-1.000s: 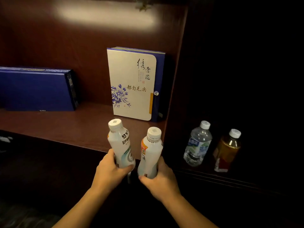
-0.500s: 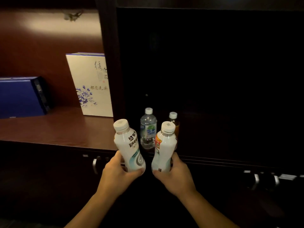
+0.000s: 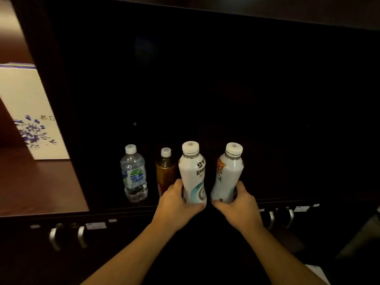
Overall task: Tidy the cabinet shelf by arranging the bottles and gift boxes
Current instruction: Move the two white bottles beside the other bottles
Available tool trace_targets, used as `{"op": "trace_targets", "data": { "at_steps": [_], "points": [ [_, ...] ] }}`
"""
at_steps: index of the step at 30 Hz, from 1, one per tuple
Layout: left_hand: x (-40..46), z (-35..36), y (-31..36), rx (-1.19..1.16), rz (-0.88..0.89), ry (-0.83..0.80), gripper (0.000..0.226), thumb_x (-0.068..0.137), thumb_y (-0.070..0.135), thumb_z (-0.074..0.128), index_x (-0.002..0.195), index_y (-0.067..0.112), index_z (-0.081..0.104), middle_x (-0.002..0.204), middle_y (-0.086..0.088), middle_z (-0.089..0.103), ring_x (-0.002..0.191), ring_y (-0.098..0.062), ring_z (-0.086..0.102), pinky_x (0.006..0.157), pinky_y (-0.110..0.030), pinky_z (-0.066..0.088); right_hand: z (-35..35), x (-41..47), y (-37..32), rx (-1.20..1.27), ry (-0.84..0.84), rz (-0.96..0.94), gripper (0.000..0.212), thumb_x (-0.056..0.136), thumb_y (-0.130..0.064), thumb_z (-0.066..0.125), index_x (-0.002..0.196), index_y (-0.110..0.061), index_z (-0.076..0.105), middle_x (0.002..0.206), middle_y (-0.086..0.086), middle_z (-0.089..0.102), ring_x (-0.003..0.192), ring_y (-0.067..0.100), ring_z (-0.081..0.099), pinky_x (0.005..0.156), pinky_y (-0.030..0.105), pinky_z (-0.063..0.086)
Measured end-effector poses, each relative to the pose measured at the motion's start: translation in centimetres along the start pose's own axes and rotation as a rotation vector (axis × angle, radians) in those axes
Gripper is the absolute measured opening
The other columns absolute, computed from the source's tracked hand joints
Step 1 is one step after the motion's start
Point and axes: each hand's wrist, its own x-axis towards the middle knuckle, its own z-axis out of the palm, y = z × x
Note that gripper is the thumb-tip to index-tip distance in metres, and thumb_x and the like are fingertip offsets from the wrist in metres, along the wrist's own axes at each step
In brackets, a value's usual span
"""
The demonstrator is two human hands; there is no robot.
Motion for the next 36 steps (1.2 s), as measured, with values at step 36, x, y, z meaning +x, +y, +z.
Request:
{"op": "trace_targets", "data": {
  "at_steps": [36],
  "points": [
    [7.5, 9.0, -1.8, 0.061, -0.095, -0.032, 0.080, 0.072, 0.046, 0.083, 0.137, 0.028, 0.040, 0.129, 0.003, 0.051, 0.116, -0.017, 0.056, 0.094, -0.037, 0.053, -0.3, 7.5, 7.6, 0.014, -0.003, 0.076, 0.070, 0.068, -0.033, 0.085, 0.126, -0.032, 0.045, 0.102, -0.012, 0.062, 0.095, 0.012, 0.063, 0.077, 0.029, 0.053]
  ]
}}
